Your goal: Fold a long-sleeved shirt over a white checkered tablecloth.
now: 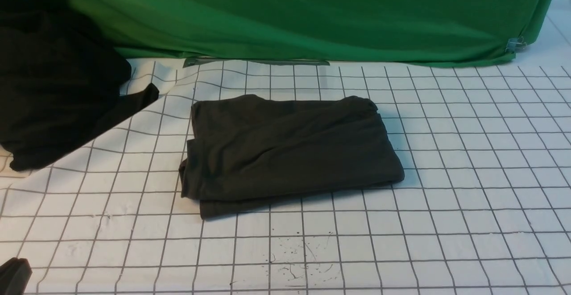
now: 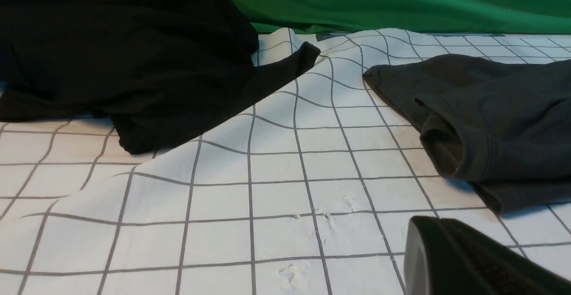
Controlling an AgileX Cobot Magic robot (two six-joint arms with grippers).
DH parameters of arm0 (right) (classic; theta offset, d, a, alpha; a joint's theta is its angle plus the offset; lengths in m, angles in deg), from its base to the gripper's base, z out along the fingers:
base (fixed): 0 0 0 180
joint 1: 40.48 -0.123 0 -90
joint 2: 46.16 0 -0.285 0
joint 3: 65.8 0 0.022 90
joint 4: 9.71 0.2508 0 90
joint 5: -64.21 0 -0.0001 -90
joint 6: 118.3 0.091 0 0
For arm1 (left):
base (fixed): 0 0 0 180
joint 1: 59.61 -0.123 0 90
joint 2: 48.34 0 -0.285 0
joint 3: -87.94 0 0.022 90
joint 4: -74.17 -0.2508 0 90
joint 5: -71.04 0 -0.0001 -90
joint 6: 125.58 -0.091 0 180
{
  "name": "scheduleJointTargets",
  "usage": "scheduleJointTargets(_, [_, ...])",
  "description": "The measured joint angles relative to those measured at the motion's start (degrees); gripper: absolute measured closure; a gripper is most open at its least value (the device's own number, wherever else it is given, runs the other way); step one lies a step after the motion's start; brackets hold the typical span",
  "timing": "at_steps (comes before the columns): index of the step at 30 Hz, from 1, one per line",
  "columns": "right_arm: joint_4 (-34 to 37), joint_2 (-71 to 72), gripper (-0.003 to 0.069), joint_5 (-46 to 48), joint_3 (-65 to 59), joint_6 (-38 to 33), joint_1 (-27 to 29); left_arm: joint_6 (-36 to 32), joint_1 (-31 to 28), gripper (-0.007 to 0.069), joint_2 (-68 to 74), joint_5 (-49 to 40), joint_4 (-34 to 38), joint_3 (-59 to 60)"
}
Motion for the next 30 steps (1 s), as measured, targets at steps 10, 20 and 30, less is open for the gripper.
scheduleJointTargets(10, [0.0, 0.0, 0.0417, 0.0, 0.0, 3.31, 2.77, 0.0, 0.0, 0.0622, 0.0, 0.0, 0.0, 0.0])
scheduleJointTargets(20, [0.0, 0.0, 0.0417, 0.0, 0.0, 3.45, 2.95, 0.0, 0.0, 0.0622, 0.0, 0.06, 0.0, 0.0])
scheduleJointTargets(30, [0.0, 0.0, 0.0417, 0.0, 0.0, 3.45, 2.95, 0.0, 0.0, 0.0622, 0.0, 0.06, 0.0, 0.0])
